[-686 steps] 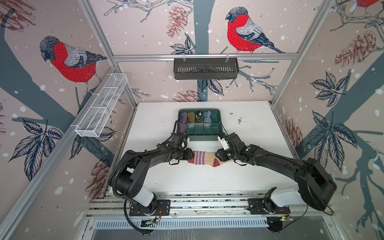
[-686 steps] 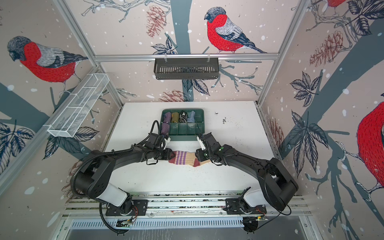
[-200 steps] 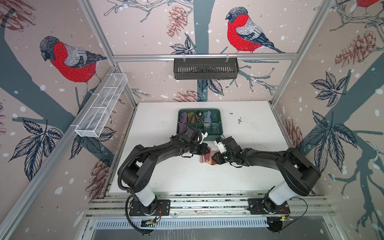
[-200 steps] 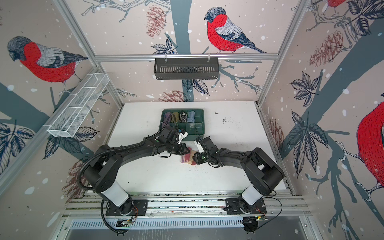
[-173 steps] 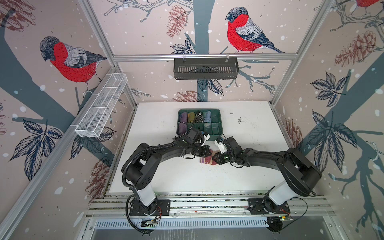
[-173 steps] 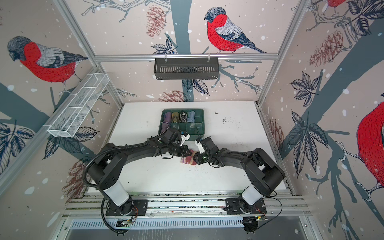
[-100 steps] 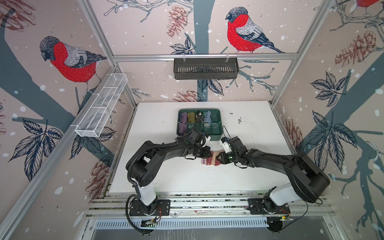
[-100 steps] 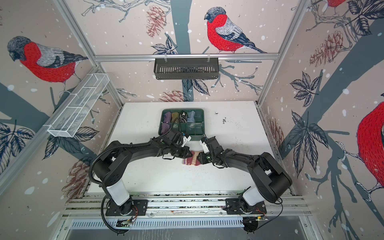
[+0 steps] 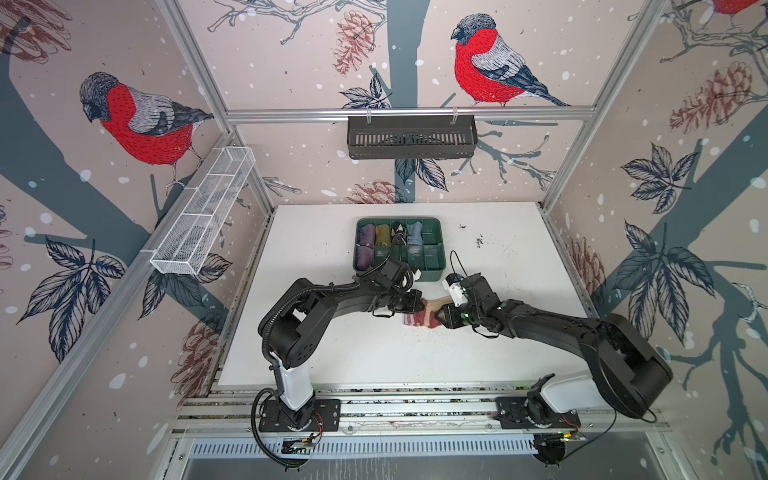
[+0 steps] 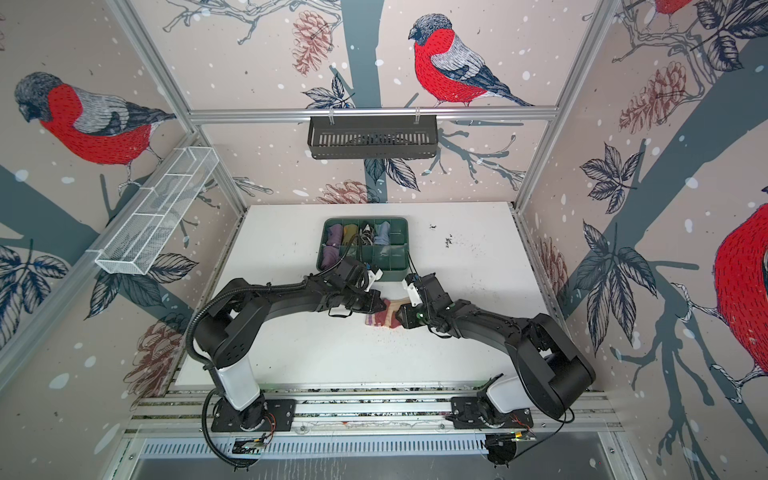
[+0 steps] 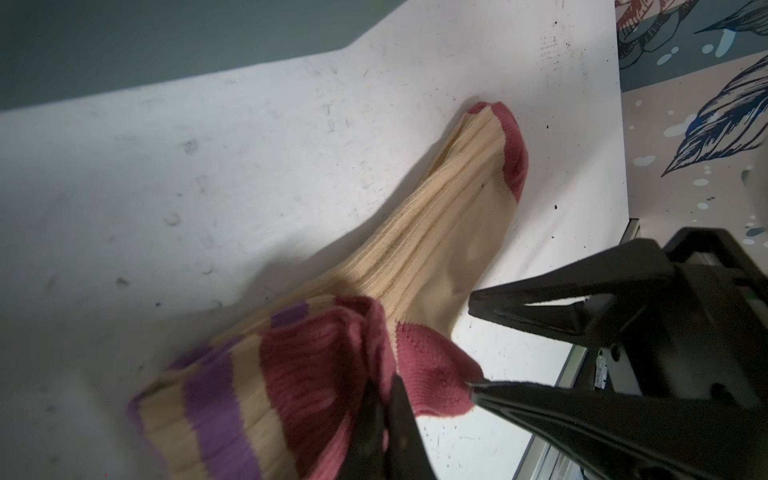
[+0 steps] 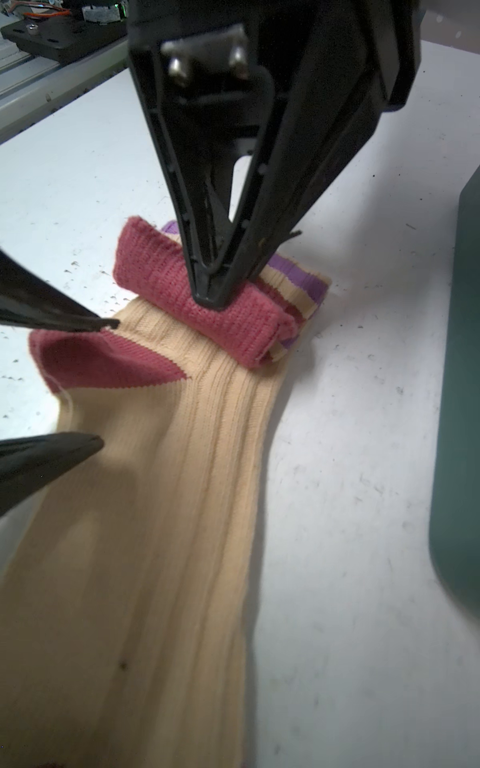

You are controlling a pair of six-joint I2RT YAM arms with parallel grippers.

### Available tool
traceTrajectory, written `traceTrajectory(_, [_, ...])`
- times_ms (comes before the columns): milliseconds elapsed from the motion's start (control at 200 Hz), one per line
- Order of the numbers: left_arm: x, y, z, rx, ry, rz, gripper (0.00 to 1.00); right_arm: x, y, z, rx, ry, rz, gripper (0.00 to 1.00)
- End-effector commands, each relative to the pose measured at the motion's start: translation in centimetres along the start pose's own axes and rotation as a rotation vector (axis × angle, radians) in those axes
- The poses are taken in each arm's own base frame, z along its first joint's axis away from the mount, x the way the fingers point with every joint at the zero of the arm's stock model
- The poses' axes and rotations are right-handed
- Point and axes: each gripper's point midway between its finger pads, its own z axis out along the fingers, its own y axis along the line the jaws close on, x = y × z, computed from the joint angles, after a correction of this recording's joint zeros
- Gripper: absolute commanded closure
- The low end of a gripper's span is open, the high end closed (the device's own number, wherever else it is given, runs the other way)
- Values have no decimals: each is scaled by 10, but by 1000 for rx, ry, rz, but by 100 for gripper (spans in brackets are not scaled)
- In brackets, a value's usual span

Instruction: Roll the socks

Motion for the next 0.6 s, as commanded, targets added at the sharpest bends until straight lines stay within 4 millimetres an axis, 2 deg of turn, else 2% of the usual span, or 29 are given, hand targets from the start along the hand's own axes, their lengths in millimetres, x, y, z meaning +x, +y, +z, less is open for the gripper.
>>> traceTrajectory(0, [-15, -6, -5, 1, -62, 18, 100, -2, 4, -1, -16, -3, 10, 59])
traceTrajectory(135, [-15, -6, -4, 3, -61, 16, 100, -3, 4, -2, -19, -3, 8, 59])
traceTrajectory(285, [-15, -9, -2, 23, -60, 16, 85, -4, 4, -3, -15, -5, 9, 58])
traceTrajectory(410, [-22, -18, -7, 49, -84, 34, 78, -7, 4, -6, -12, -17, 11, 57])
traceTrajectory(565, [-28, -29, -15, 96, -114, 52, 75, -12, 4, -12, -8, -35, 11, 57])
traceTrajectory(595, [-30, -31, -16, 104, -122, 53, 72, -13, 5, -13, -8, -38, 10, 57])
